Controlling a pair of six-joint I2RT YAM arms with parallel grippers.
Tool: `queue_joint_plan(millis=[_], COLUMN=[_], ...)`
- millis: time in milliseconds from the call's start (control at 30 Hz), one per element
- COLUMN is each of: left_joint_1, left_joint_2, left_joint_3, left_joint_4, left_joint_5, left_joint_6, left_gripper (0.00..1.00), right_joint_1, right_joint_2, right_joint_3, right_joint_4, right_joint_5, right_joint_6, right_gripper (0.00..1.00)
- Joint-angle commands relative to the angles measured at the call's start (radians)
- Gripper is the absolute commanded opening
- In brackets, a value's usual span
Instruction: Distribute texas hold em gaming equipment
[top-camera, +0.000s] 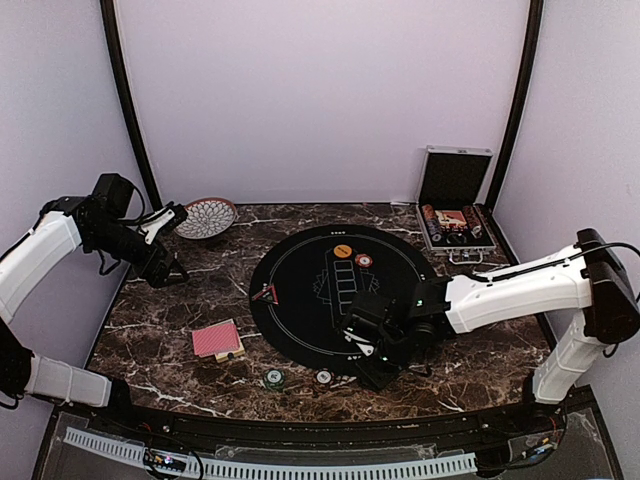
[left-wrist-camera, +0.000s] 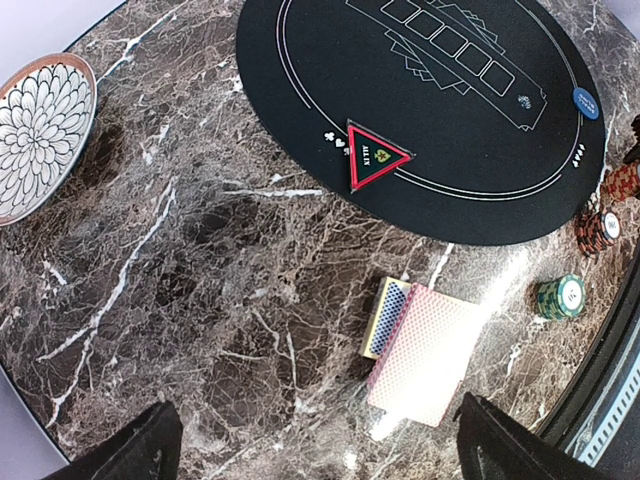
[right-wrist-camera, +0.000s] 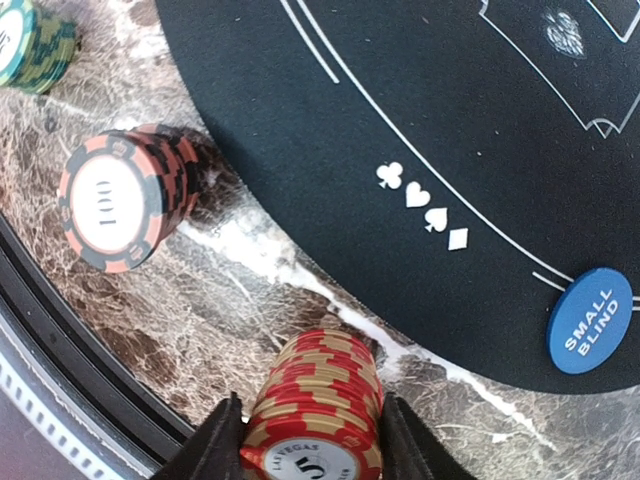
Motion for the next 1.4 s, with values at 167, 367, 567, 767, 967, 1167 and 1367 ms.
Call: queue_joint_plan(millis=[167, 367, 567, 767, 967, 1167, 1367], left_joint_1=[-0.003, -0.004, -0.003, -0.003, -0.003, -0.003, -0.005], left_joint_2=[-0.02, -0.021, -0.024, -0.028, -0.03, -0.033, -0.033], left_joint_3=[0.022, 0.021, 0.021, 0.022, 0.022, 0.018, 0.016], left_joint_4=[-0.034, -0.033, -0.031, -0.033, -0.033, -0.032, -0.036], left_joint_5=[0.012, 0.013, 0.011, 0.012, 0.017, 0.017, 0.023], left_joint_6=[0.008, 0.008, 0.007, 0.007, 0.004, 0.007, 0.006], left_gripper=[0.99, 0.99, 0.99, 0.99, 0.99, 0.99, 0.99], right_joint_1=[0.009, 0.011, 0.01, 0.006, -0.022, -0.067, -0.089], right_joint_2=[-0.012, -0.018, 0.002, 0.092, 0.272, 0.497, 0.711], right_joint_3=[0.031, 0.077, 0.168, 0.316, 0.504, 0.77, 1.039], right_joint_4=[-0.027, -0.076, -0.126, -0.115, -0.055, -0.024, -0.05], right_joint_5=[0.011, 0.03, 0.065, 0.085, 0.077, 0.065, 0.07], right_joint_6=[-0.001, -0.016, -0.039, -0.082, -0.137, -0.189, -0.219], right_gripper=[0.31, 0.27, 0.21, 0.21, 0.19, 0.18, 0.18])
